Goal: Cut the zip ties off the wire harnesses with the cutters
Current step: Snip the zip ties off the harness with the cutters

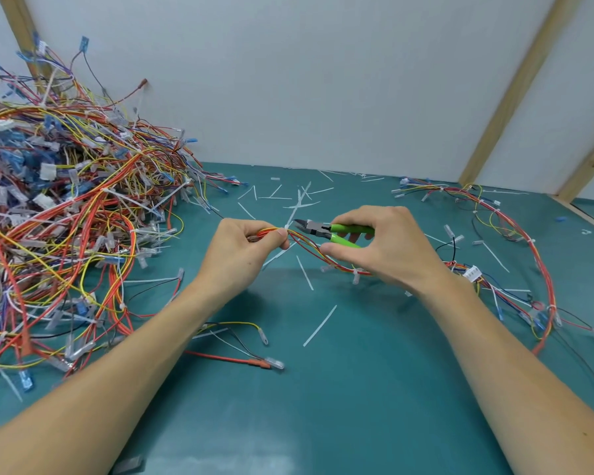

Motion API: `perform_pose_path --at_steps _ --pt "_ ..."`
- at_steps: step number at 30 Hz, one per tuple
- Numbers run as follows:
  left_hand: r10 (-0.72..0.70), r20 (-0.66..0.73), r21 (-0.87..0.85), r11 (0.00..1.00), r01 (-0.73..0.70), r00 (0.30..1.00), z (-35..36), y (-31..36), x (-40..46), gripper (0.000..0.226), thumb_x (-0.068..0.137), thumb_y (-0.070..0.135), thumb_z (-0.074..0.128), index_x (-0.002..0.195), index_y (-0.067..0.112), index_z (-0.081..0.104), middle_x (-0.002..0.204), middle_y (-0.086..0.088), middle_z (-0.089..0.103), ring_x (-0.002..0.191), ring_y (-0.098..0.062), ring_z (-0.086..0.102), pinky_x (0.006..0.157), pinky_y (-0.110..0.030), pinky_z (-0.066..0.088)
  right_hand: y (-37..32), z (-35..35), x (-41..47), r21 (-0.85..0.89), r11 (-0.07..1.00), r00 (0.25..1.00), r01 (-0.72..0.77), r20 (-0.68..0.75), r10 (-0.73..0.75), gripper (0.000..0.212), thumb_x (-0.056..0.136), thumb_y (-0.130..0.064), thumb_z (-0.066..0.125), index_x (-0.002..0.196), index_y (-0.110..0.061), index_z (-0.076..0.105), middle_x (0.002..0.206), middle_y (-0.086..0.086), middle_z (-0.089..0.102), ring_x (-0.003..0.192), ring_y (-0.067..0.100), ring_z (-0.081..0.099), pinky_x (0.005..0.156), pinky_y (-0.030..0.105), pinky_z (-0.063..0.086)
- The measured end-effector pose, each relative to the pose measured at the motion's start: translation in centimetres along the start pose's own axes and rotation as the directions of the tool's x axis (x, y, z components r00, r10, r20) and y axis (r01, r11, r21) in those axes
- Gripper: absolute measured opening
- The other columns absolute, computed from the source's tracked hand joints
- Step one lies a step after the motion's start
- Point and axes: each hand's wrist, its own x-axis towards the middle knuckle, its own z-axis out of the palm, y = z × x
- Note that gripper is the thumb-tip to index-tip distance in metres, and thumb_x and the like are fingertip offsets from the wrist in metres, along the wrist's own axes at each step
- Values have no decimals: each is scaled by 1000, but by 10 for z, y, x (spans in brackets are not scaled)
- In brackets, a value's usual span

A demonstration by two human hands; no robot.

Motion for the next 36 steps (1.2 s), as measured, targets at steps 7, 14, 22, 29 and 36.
perform_pose_path --at_steps 7,14,22,29,36 --pt "88 -20 61 994 -86 996 4 3 -5 26 96 23 66 72 14 74 41 12 42 41 -6 33 43 -13 22 -4 -2 0 -25 1000 1000 18 -3 -18 30 77 -57 81 94 -32 80 86 -15 73 81 7 66 78 36 54" --pt "154 -19 179 972 -149 988 5 2 -7 24 95 27 67 74 20 74 44 11 47 43 -9 36 46 -20 25 -8 -2 0 11 1000 1000 11 16 -11 49 73 -72 66 97 -32 80 87 -14 74 82 8 66 78 39 55" --pt "194 -29 242 953 -181 981 4 -1 -7 24 92 33 64 72 24 73 46 5 49 45 -11 37 51 -26 27 -9 -1 -1 18 1000 1000 0 23 0 48 71 -74 63 91 -33 79 80 -9 72 74 17 63 69 43 56" --pt "216 -37 275 941 -198 976 5 -2 -7 26 87 41 60 72 25 73 47 5 51 47 -16 40 52 -26 29 -8 0 0 0 1000 999 12 32 -12 47 72 -73 61 87 -31 78 76 -6 71 71 21 60 70 42 53" --pt "231 -25 295 931 -213 973 5 -4 -7 22 92 33 65 74 24 74 49 1 56 48 -18 42 52 -27 31 -6 1 0 1 1000 999 6 45 -6 36 77 -63 71 89 -29 78 71 -2 68 68 24 56 67 43 52"
